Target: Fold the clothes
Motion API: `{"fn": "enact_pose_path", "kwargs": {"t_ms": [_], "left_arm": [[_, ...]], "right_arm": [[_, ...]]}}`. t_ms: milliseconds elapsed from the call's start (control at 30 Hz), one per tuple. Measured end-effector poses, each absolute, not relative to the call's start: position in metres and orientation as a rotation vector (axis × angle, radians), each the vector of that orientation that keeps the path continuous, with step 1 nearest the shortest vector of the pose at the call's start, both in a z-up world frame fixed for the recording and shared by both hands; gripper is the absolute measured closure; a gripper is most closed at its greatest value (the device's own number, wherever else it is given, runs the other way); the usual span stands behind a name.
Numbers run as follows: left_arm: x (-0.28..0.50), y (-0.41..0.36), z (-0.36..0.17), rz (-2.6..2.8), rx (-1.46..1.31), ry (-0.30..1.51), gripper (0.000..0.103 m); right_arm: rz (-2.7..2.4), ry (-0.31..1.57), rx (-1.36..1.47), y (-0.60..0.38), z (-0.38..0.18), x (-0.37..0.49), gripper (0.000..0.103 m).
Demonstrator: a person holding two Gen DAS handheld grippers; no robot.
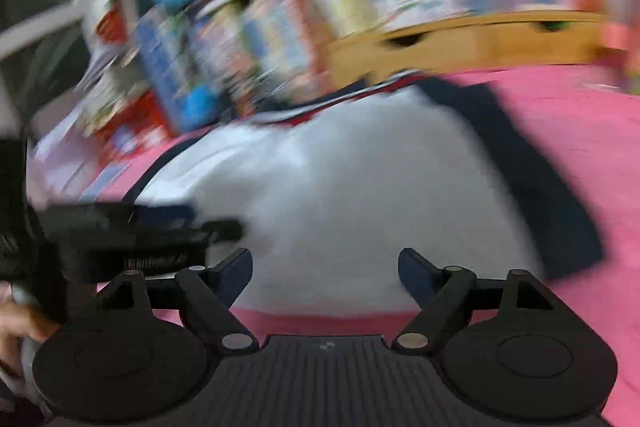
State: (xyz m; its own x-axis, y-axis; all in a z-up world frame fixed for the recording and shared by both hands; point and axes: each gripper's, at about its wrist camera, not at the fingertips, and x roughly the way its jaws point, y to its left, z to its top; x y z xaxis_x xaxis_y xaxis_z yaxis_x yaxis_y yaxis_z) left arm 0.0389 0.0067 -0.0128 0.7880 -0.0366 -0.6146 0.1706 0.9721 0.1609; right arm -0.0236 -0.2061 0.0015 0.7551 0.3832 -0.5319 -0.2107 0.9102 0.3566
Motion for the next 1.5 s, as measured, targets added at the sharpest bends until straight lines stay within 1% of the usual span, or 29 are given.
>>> {"fn": "enact_pose_path", "kwargs": {"t_ms": [33,133,200,300,500,533,633,667,733,767,800,833,867,933,1133,1267,1367,1467,1500], "left_arm": [[0.036,0.006,-0.015,-0.105,0.224,0.647,0.037],[0.029,0.003,-0.022,-0.084,0.261,0.616,0.034],[0.024,0.000,-0.026,-0.073,0.291,0.587,0.034],[0.024,-0.004,-0.026,-0.066,0.317,0.580,0.034],[0.026,0.000,-0.025,-0.083,0.270,0.595,0.033],[0.027,0.001,-0.025,-0.083,0.264,0.598,0.032],[0.028,0.003,-0.025,-0.087,0.245,0.604,0.032],[0.028,0.004,-0.024,-0.090,0.239,0.606,0.032],[0.029,0.005,-0.024,-0.095,0.224,0.610,0.032],[0.030,0.007,-0.024,-0.098,0.216,0.613,0.032],[0.030,0.008,-0.023,-0.101,0.209,0.615,0.032],[0.030,0.009,-0.023,-0.104,0.203,0.617,0.032],[0.030,0.010,-0.023,-0.106,0.196,0.618,0.032],[0.030,0.012,-0.022,-0.111,0.186,0.622,0.032],[0.032,0.018,-0.021,-0.128,0.147,0.632,0.032],[0.033,0.021,-0.021,-0.138,0.123,0.638,0.031],[0.033,0.024,-0.021,-0.142,0.100,0.643,0.029],[0.033,0.026,-0.020,-0.143,0.086,0.647,0.028],[0.033,0.026,-0.020,-0.144,0.085,0.644,0.027]], "right_arm": [[0.286,0.620,0.330,-0.219,0.001,-0.032,0.022],[0.121,0.627,0.510,-0.262,-0.010,-0.048,0.022],[0.094,0.617,0.619,-0.283,-0.020,-0.051,0.024],[0.107,0.616,0.742,-0.298,-0.026,-0.046,0.023],[0.123,0.617,0.831,-0.310,-0.034,-0.010,0.022],[0.126,0.620,0.838,-0.310,-0.035,-0.002,0.023],[0.140,0.630,0.850,-0.311,-0.037,0.018,0.024],[0.141,0.635,0.858,-0.311,-0.038,0.023,0.027],[0.141,0.657,0.890,-0.313,-0.040,0.031,0.046],[0.140,0.674,0.915,-0.315,-0.042,0.033,0.051],[0.139,0.691,0.939,-0.317,-0.044,0.036,0.062],[0.138,0.708,0.963,-0.319,-0.045,0.038,0.068],[0.156,0.708,0.988,-0.319,-0.042,0.039,0.078],[0.192,0.709,1.037,-0.319,-0.037,0.041,0.079],[0.343,0.663,0.954,-0.281,0.038,0.066,0.079],[0.515,0.705,0.779,-0.208,0.086,0.100,0.079],[0.678,0.813,0.625,-0.131,0.100,0.127,0.077],[0.799,0.925,0.512,-0.072,0.100,0.142,0.066],[0.825,0.946,0.505,-0.064,0.100,0.144,0.060]]}}
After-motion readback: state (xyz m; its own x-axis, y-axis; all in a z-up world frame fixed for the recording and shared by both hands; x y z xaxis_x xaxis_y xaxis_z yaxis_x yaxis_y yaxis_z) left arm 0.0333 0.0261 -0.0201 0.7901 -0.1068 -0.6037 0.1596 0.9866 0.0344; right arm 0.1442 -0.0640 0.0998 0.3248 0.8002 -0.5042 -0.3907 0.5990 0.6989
